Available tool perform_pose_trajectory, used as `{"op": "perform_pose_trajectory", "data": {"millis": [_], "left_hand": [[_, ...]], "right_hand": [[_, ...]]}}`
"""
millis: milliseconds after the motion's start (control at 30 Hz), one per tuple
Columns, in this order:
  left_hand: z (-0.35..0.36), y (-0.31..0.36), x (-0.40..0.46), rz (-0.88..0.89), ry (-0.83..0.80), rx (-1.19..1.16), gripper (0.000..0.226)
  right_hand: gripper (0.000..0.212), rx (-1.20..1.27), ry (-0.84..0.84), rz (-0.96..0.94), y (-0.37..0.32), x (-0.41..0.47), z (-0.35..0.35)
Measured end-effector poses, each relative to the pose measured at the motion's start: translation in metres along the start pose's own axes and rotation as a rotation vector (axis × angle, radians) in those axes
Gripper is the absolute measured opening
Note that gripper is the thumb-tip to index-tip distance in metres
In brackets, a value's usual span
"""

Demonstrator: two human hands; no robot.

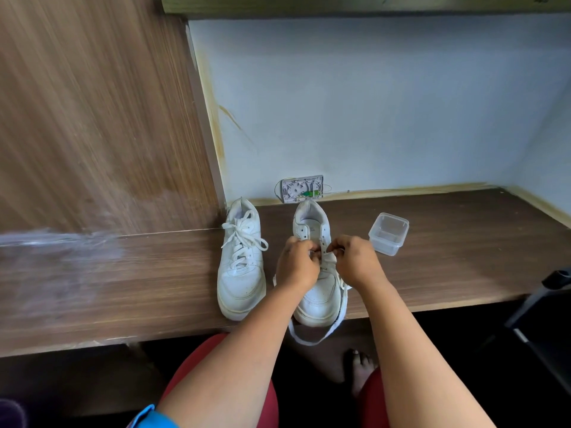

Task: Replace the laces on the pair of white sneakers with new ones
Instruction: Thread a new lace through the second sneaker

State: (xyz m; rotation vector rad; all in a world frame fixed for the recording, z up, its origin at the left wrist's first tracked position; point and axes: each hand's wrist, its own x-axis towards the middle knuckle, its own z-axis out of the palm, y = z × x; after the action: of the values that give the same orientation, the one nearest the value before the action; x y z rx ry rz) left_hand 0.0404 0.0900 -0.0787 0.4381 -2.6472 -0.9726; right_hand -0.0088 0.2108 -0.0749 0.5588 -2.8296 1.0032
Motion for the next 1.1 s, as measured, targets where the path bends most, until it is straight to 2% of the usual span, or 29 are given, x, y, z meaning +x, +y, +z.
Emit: {"op": "perform_pose_trajectory", "data": {"millis": [367, 533, 633, 767, 967, 1100], "left_hand": [[0.001, -0.006, 0.003, 0.028, -0.012, -0.022, 0.02], [0.004, -0.008, 0.002, 0.033, 0.007, -0.047, 0.019], [0.005, -0.009, 0.002, 0.034, 0.016, -0.059, 0.018], [0.007, -0.01, 0.002, 0.061, 0.021, -0.07, 0.02], [0.004, -0.013, 0.003, 0.141, 0.025, -0.049, 0.016], [0.003, -0.009, 0.004, 0.262, 0.031, 0.01, 0.021]], "right_hand": [[0.013, 0.006, 0.053, 0.147, 0.001, 0.006, 0.01], [0.013, 0.0, 0.101, 0.158, -0.002, 0.002, 0.012], [0.011, -0.007, 0.069, 0.152, -0.004, 0.001, 0.012], [0.011, 0.073, 0.015, 0.16, -0.001, -0.001, 0.006], [0.008, 0.184, 0.053, 0.089, -0.001, -0.005, 0.01], [0.044, 0.174, 0.031, -0.083, 0.001, -0.007, 0.004]]}}
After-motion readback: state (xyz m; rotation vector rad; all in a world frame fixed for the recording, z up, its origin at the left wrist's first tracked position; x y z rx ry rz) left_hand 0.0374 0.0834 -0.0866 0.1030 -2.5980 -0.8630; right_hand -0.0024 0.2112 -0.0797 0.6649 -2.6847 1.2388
